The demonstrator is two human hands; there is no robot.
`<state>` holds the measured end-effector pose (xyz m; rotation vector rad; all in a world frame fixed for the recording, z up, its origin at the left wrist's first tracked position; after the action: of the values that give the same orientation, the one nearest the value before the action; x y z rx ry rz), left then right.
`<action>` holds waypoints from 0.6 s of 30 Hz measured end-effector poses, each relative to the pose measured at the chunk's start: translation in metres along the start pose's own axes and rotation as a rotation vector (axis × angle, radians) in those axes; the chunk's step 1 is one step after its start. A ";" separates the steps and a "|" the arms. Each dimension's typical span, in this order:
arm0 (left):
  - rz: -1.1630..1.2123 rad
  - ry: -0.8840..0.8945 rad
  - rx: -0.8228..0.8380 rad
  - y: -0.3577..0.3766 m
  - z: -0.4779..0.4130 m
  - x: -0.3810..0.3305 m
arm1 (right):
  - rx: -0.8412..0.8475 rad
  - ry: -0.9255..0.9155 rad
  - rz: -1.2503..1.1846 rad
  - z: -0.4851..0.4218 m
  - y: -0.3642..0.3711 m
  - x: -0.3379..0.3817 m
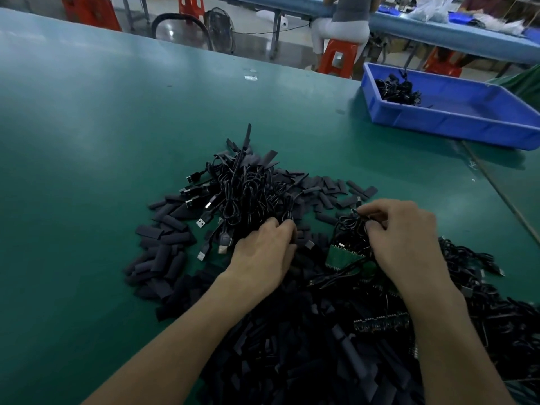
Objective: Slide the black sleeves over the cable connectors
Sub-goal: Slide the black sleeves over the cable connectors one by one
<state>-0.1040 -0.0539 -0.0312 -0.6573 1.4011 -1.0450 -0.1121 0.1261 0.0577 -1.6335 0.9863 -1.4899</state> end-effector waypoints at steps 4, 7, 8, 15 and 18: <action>0.149 0.013 -0.052 -0.003 0.001 0.006 | -0.009 -0.168 -0.184 -0.002 0.002 0.023; 0.220 0.024 -0.093 -0.005 0.001 0.008 | 0.074 -0.273 -0.404 0.000 0.011 0.037; 0.232 0.034 -0.108 -0.005 0.001 0.008 | 0.080 -0.298 -0.458 0.000 0.011 0.040; 0.843 0.249 -0.225 -0.030 0.010 -0.010 | 0.130 -0.301 -0.804 -0.001 0.018 0.037; 1.070 0.306 -0.253 -0.043 0.014 -0.017 | 0.140 -0.317 -0.798 -0.001 0.021 0.038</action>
<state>-0.0967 -0.0599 0.0160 0.1411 1.8284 -0.1064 -0.1133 0.0833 0.0568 -2.1951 0.0238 -1.6430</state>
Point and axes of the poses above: each hand's wrist, its own z-axis away from the middle knuckle, its own y-axis out of the palm, x = y × z, the point moved 8 cm from there along -z, towards the middle knuckle, and after that the axes turned 8 degrees about x, right-handed, at the moved point
